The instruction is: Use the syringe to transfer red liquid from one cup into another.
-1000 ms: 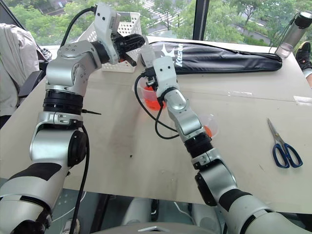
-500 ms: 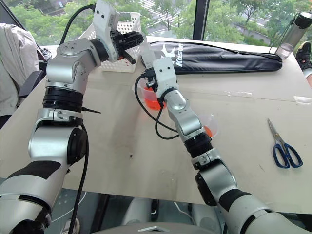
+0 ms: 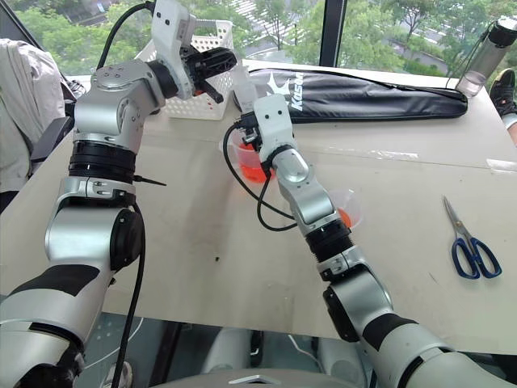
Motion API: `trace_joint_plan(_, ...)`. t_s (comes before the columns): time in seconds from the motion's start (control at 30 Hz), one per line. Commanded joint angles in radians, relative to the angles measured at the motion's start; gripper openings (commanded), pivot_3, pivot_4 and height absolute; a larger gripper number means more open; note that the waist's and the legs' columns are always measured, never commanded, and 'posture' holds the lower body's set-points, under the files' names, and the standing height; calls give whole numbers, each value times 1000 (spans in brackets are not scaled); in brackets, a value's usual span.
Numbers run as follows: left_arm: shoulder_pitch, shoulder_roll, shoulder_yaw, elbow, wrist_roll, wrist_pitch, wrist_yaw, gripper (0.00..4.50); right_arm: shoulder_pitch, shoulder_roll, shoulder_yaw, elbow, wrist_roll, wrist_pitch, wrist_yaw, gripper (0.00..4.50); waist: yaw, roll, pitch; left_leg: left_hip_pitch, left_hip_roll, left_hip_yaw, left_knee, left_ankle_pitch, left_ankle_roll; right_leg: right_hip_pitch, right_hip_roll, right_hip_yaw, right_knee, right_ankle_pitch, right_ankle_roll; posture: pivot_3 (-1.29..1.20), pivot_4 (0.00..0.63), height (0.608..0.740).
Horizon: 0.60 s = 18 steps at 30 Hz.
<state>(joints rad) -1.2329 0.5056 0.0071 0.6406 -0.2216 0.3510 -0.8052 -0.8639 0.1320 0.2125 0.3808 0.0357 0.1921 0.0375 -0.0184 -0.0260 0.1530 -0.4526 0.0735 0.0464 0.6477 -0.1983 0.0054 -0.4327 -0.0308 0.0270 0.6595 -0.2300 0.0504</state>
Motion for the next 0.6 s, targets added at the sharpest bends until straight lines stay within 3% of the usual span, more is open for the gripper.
trace_joint_plan(0.03,-63,22,46,-30,1,-45,26,0,5,69,20,-21,1,-18,23,1441,0,0,0,0,0,0,0,0,0,0,0,0,0,0,0,0,150,724)
trace_joint_plan(0.27,-36,28,72,-69,-60,20,-25,0,4,67,19,-19,2,-29,23,1441,0,0,0,0,0,0,0,0,0,0,0,0,0,0,0,0,150,724)
trace_joint_plan(0.3,-32,32,73,-79,-71,38,-44,689,4,67,18,-19,2,-31,24,1441,-1,0,0,0,0,0,0,0,0,0,0,0,0,0,0,0,150,724)
trace_joint_plan(0.37,-18,34,92,-105,-87,59,-33,1336,5,68,17,-22,2,-37,22,1441,-3,0,0,0,0,0,0,0,0,0,0,0,0,0,0,0,150,724)
trace_joint_plan(0.53,56,86,167,-236,-191,268,-48,3716,3,66,10,-25,2,-57,13,1440,-15,0,0,0,0,0,0,0,0,0,0,0,1,0,0,0,150,724)
trace_joint_plan(0.6,114,119,192,-319,-251,366,-76,3802,2,64,8,-26,1,-61,11,1440,-21,0,0,0,0,-1,0,0,0,0,0,0,2,0,0,0,150,724)
